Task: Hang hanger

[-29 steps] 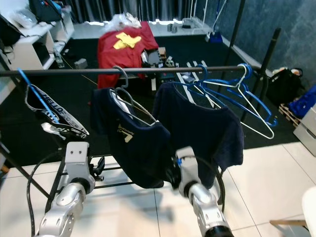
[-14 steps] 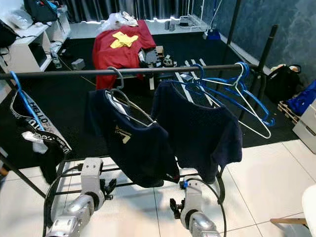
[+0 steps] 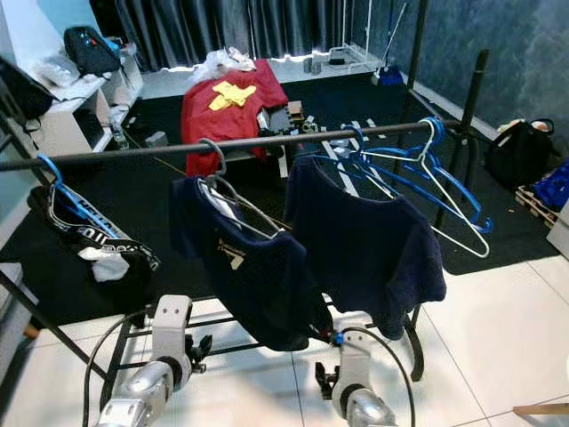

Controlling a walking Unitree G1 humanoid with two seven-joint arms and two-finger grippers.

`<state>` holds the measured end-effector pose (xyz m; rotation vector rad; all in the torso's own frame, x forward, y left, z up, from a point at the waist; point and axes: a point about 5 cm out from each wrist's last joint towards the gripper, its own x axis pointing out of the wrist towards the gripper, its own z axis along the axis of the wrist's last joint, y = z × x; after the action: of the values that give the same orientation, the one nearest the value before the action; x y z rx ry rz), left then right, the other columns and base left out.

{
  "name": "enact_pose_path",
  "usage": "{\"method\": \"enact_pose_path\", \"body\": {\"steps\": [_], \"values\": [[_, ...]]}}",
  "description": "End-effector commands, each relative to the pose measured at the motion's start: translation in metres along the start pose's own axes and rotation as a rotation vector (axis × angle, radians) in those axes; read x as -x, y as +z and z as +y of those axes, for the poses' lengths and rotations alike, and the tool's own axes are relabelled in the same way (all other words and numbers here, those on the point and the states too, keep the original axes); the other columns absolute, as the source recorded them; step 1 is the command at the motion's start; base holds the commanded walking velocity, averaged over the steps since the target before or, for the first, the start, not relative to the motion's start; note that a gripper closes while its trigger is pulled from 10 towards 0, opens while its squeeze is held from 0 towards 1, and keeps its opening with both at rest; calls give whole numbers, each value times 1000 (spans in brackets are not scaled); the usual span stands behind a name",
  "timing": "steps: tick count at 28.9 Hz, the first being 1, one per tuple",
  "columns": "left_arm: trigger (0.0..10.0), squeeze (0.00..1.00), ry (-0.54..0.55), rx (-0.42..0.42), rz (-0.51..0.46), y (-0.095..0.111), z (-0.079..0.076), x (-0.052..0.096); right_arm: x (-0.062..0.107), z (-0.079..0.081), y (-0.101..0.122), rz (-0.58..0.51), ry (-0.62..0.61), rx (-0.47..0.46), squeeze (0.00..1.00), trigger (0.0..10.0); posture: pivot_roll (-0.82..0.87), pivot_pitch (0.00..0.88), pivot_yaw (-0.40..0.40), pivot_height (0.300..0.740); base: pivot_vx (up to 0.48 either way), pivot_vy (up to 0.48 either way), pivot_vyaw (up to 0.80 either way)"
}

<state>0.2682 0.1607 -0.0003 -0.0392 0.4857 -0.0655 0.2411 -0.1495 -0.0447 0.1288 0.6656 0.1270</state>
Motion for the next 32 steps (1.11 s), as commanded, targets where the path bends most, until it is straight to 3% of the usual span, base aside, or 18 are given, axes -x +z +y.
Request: {"method": "enact_pose_path", "body": {"steps": [1,7,8,11,15,18,24,25,28,31,32], "values": [[10000,0,11,13,17,-7,3,1,0,3,-3,5,5,5,0,10000,0,0,74,740,0,0,0],[10000,0,-49,48,-9,-4,-3,-1,-2,4,2,-11,6,-21,0,10000,-8,0,73,740,0,0,0],[10000,0,-48,49,-14,-4,-2,-2,-3,7,2,-13,13,-29,0,10000,8,0,42,740,0,0,0],[10000,0,-35,35,26,-13,-1,-2,-3,11,-3,6,19,-45,0,10000,26,0,32,740,0,0,0],[10000,0,-44,26,64,-25,-6,1,-1,11,-10,29,4,-41,0,10000,24,0,42,740,0,0,0],[10000,0,-59,26,49,-24,-10,0,-1,17,-11,29,59,15,0,10000,21,0,39,740,0,0,0],[10000,0,-89,23,47,-24,-16,-3,-1,14,-13,42,58,25,0,10000,22,0,24,740,0,0,0],[10000,0,-111,9,63,-27,-20,-3,0,8,-13,38,24,-20,0,10000,21,0,32,740,0,0,0],[10000,0,-111,9,63,-27,-20,-3,0,8,-13,38,24,-20,0,10000,21,0,32,740,0,0,0],[10000,0,-144,-1,121,-39,-29,-1,1,11,-17,51,39,6,0,10000,0,0,50,740,0,0,0],[10000,0,-120,49,144,-44,-29,0,2,5,-20,58,17,-22,0,10000,-1,0,33,740,0,0,0]]}}
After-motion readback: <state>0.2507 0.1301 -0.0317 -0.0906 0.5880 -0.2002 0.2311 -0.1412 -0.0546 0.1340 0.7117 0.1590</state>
